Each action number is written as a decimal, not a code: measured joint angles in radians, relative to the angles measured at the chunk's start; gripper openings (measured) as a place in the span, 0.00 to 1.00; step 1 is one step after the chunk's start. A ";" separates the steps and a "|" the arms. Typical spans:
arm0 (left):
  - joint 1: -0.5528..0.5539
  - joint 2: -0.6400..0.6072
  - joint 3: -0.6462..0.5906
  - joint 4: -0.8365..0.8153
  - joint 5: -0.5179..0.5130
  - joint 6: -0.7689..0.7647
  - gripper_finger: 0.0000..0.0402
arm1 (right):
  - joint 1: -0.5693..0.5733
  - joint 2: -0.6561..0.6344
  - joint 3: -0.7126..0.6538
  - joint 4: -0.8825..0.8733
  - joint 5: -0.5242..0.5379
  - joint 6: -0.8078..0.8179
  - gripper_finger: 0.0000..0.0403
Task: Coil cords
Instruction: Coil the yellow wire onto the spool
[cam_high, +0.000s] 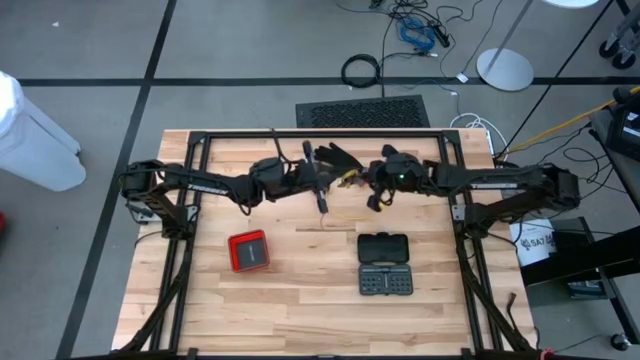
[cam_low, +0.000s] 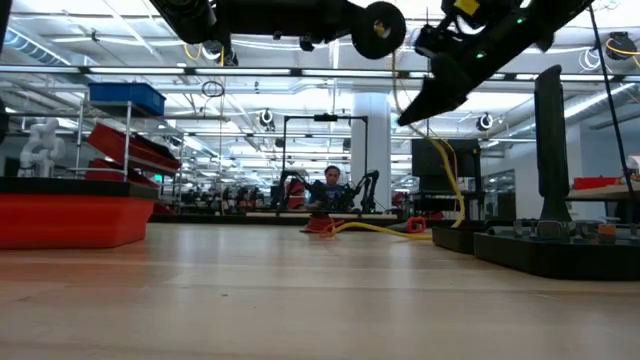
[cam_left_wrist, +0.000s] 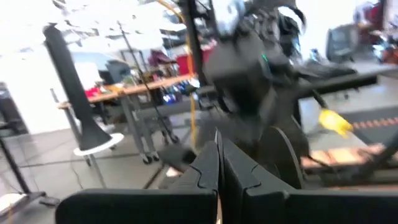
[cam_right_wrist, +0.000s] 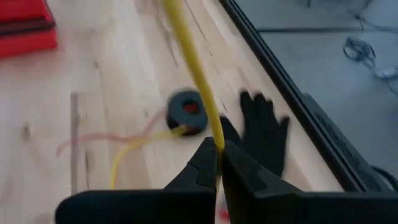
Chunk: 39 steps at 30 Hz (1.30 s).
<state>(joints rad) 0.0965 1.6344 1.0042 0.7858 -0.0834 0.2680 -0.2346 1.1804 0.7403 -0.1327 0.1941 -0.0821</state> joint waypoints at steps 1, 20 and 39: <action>0.000 0.000 0.000 0.020 -0.015 0.000 0.00 | 0.001 0.026 0.000 0.044 -0.011 -0.001 0.00; 0.055 0.159 0.001 0.275 -0.266 0.120 0.00 | 0.017 0.276 -0.001 0.493 0.114 0.030 0.00; 0.067 0.164 0.001 0.090 -0.266 0.241 0.00 | 0.058 0.261 0.000 0.443 0.148 0.037 0.00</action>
<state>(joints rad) 0.1631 1.7985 1.0054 0.8759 -0.3492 0.5088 -0.1769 1.4414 0.7406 0.3108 0.3424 -0.0448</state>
